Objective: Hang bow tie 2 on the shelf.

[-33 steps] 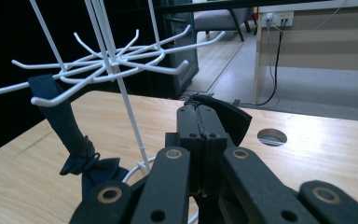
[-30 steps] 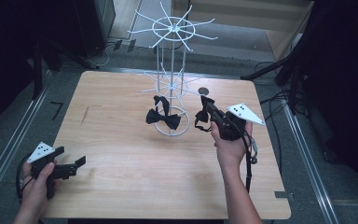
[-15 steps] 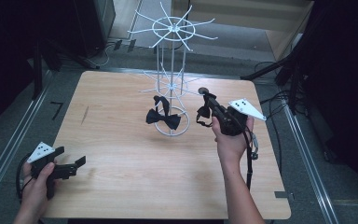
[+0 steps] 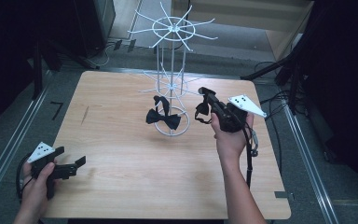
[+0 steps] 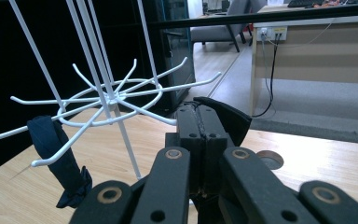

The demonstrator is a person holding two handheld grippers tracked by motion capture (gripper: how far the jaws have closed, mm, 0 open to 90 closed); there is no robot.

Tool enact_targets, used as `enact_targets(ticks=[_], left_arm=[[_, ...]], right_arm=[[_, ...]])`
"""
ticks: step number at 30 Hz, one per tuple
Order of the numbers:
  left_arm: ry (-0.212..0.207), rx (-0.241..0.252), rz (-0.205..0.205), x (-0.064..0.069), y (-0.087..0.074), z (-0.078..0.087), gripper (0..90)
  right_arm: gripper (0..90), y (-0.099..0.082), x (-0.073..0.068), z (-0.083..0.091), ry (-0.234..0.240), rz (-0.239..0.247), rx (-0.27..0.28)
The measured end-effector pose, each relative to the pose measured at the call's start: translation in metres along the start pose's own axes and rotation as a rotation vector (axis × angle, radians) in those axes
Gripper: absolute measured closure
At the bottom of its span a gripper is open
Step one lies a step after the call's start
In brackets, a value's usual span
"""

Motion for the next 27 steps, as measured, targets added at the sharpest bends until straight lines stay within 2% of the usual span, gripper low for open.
enact_targets(ticks=[14,27], left_arm=[[0.001,0.000,-0.001,0.0000,0.0000,0.0000,0.0],[-0.001,-0.001,-0.001,-0.0001,0.0000,0.0000,0.0]], right_arm=[[90.0,0.0036,-0.0007,-0.0040,-0.002,0.002,-0.003],[90.0,0.0073,-0.0076,-0.0063,0.010,0.005,0.005]])
Point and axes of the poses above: each handheld gripper's, and its own axes: z roughly backward along the jaws, y roughly out of its top, x roughly to its right, the point moved 2 cm from there along -z, roughly forward along the jaws, and after that the axes turned 4 degrees about -y, right-handed, at the moved point
